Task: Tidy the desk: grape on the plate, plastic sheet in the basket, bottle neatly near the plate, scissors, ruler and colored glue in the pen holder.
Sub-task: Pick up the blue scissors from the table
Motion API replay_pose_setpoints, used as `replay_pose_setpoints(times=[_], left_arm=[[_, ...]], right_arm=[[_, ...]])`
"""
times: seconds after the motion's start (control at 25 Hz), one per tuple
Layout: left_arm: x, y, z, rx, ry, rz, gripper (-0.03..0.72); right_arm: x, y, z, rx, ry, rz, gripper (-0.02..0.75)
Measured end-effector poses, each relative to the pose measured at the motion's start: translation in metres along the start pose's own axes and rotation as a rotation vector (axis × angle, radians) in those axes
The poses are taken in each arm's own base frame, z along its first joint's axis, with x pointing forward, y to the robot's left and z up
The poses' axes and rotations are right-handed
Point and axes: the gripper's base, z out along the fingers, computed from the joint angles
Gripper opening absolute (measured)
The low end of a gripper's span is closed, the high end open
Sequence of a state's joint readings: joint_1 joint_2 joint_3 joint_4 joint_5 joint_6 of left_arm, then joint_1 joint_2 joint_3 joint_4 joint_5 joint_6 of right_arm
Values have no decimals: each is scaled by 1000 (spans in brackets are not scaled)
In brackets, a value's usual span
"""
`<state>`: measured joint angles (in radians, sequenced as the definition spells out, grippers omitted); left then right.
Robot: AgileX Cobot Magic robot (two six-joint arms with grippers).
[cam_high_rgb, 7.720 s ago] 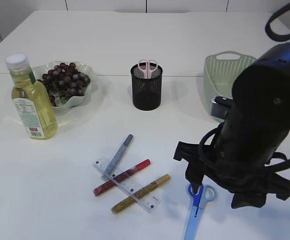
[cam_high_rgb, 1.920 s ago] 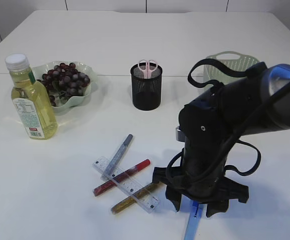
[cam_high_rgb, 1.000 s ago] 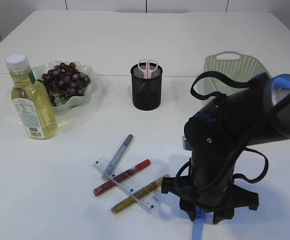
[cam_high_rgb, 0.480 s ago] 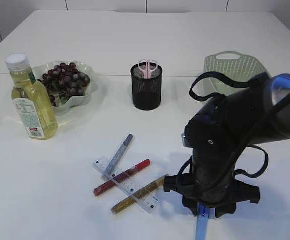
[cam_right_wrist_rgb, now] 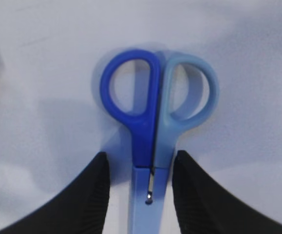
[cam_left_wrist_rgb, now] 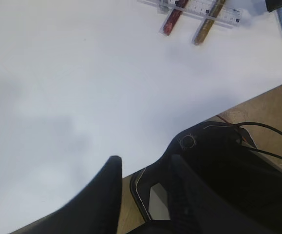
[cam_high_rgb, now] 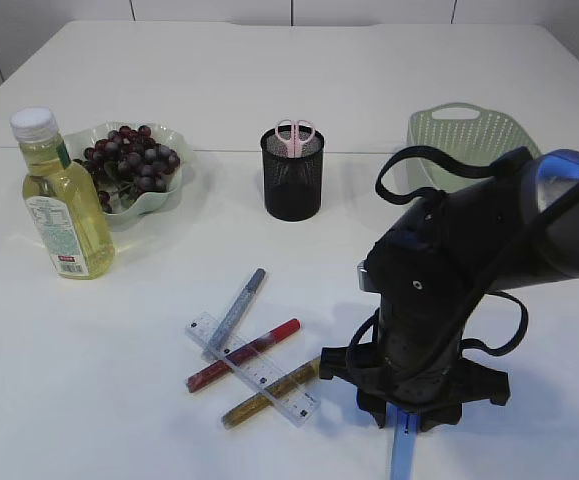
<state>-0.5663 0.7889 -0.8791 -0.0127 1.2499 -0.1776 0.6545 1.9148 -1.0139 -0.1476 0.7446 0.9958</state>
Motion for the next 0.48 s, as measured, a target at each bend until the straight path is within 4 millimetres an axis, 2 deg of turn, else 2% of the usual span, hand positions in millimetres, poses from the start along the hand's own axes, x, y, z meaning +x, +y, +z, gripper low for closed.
replay_pose_setpoints(times=[0.16, 0.48], left_arm=[[0, 0, 0, 0, 0, 0, 237], [0, 0, 0, 0, 0, 0, 237]], right_arm=[[0, 0, 0, -3, 1, 3, 333], [-1, 1, 1, -11, -12, -17, 217]])
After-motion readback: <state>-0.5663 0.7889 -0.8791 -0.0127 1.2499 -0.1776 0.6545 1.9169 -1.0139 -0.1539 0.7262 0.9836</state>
